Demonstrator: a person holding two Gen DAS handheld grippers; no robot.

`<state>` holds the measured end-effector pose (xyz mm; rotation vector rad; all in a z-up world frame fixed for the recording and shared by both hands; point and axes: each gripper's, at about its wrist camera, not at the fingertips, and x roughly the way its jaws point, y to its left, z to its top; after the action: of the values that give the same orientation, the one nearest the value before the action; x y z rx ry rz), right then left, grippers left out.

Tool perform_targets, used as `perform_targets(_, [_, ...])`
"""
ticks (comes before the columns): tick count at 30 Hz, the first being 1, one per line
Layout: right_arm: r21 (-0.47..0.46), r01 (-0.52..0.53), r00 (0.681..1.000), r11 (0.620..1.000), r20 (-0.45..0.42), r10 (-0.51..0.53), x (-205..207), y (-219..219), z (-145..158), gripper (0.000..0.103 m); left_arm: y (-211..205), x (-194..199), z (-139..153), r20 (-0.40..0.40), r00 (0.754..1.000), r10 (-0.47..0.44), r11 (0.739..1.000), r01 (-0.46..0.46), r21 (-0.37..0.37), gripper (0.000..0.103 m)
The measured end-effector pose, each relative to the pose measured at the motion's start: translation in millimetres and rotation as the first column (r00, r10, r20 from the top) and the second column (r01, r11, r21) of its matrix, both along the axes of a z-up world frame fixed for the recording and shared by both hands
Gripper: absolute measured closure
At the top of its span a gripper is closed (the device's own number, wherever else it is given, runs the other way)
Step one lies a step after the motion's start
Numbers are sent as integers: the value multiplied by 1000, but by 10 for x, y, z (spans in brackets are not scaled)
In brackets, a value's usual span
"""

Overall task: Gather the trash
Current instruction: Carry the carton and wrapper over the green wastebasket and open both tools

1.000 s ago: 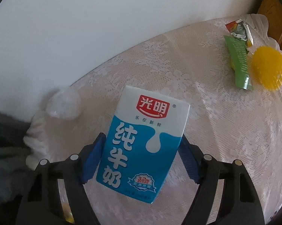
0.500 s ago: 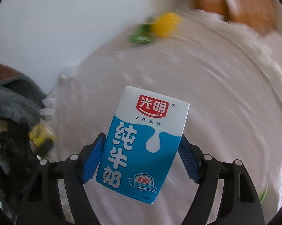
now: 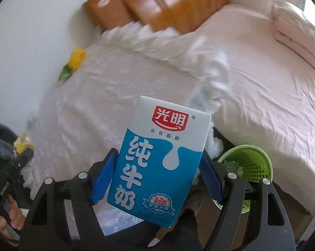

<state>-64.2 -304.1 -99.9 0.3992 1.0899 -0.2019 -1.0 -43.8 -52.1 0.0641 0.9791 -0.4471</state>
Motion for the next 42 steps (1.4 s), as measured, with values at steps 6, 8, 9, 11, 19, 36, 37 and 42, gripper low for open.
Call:
perform_targets(6, [-50, 57, 998, 997, 26, -56, -267, -245, 50, 26, -420, -116, 8, 1, 991, -133, 991, 133, 8, 70])
perform_targets(8, [-87, 83, 996, 993, 25, -81, -382, -385, 40, 26, -532, -156, 8, -5, 986, -170, 985, 170, 10, 70])
perform_targets(9, [-107, 91, 996, 990, 18, -90, -389, -409, 20, 26, -559, -164, 8, -7, 984, -181, 983, 181, 9, 70])
perform_targets(11, [-171, 118, 992, 978, -12, -122, -408, -475, -62, 26, -654, -194, 14, -9, 978, -211, 977, 211, 15, 70])
perform_targets(19, [-208, 245, 931, 947, -224, -289, -711, -1149, -904, 15, -924, -281, 56, 13, 957, -290, 956, 290, 36, 70])
perform_targets(36, [-149, 403, 883, 903, -198, -426, -1085, -1395, -853, 3, -1414, -425, -55, 18, 902, -432, 896, 426, 127, 70])
perform_targets(37, [-153, 406, 881, 901, -196, -430, -1087, -1414, -858, 3, -1512, -462, -75, 17, 887, -461, 881, 455, 131, 70])
perform_targets(42, [-176, 475, 847, 862, -175, -502, -1456, -1597, -743, 3, -2077, -734, -216, -15, 791, -612, 783, 608, 130, 70])
